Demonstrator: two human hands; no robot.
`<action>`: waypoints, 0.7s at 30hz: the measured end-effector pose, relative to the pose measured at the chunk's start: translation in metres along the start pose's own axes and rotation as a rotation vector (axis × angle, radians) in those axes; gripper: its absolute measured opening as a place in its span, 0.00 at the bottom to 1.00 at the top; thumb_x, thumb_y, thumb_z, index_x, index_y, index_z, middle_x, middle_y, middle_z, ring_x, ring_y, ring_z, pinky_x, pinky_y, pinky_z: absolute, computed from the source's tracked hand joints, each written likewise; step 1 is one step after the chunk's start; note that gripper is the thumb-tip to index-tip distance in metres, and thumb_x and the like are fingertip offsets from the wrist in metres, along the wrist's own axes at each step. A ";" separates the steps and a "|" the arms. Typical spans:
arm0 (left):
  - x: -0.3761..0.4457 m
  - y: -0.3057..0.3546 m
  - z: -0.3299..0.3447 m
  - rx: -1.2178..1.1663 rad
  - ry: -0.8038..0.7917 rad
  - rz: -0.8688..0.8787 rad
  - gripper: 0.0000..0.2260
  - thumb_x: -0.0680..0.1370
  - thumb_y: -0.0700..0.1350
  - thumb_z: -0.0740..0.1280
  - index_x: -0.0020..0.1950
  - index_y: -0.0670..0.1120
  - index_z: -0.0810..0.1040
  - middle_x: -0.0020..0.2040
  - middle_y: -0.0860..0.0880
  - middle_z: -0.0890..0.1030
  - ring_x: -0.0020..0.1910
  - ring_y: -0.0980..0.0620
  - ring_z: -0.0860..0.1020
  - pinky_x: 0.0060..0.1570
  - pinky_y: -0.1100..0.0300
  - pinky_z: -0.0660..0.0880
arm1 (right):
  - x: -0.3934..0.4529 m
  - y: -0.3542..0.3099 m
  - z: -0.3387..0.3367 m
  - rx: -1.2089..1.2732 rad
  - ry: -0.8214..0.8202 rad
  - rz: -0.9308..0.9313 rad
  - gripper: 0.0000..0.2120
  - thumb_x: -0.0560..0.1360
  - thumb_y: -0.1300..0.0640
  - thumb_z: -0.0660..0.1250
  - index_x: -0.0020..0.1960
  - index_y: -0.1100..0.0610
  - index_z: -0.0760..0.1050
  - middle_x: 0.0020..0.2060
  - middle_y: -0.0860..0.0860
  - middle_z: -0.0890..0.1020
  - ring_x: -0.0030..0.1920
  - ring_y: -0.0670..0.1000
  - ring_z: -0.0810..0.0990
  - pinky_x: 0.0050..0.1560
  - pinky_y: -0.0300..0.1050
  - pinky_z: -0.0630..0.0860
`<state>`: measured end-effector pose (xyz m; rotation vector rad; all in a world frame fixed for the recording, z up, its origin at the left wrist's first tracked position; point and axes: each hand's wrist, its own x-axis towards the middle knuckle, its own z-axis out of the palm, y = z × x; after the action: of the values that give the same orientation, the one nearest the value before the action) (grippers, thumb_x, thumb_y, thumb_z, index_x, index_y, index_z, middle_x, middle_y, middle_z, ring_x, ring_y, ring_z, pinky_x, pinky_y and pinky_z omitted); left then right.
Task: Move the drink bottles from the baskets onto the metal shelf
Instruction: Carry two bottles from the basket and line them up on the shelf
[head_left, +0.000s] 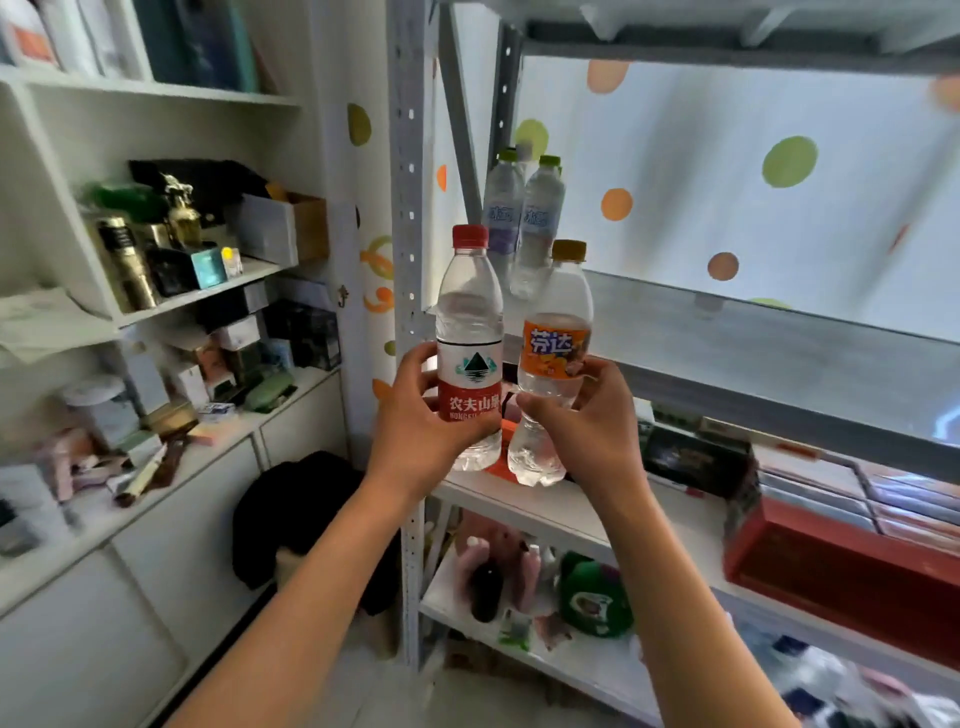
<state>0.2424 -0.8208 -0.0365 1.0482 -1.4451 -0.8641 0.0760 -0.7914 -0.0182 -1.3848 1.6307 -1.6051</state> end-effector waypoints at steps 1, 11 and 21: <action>0.008 0.003 0.000 0.004 -0.003 0.007 0.40 0.57 0.52 0.82 0.62 0.65 0.65 0.55 0.58 0.78 0.52 0.59 0.79 0.52 0.54 0.80 | 0.006 -0.003 0.000 -0.003 0.010 -0.004 0.29 0.65 0.54 0.81 0.61 0.52 0.71 0.49 0.44 0.82 0.49 0.43 0.82 0.52 0.43 0.79; 0.097 0.013 0.023 0.020 -0.014 0.069 0.38 0.61 0.46 0.82 0.65 0.60 0.66 0.56 0.56 0.78 0.53 0.58 0.79 0.50 0.59 0.78 | 0.101 -0.020 0.009 0.022 0.117 -0.107 0.28 0.65 0.55 0.81 0.61 0.52 0.74 0.49 0.44 0.83 0.48 0.42 0.82 0.45 0.35 0.76; 0.198 0.001 0.069 0.063 0.100 0.077 0.39 0.62 0.46 0.82 0.68 0.55 0.67 0.58 0.58 0.78 0.52 0.61 0.79 0.52 0.63 0.78 | 0.215 0.007 0.033 0.070 0.080 -0.161 0.29 0.65 0.53 0.81 0.62 0.53 0.74 0.52 0.45 0.81 0.51 0.47 0.80 0.47 0.33 0.74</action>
<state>0.1719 -1.0090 0.0232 1.0609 -1.4261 -0.7056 0.0194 -0.9949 0.0361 -1.4646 1.5250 -1.8130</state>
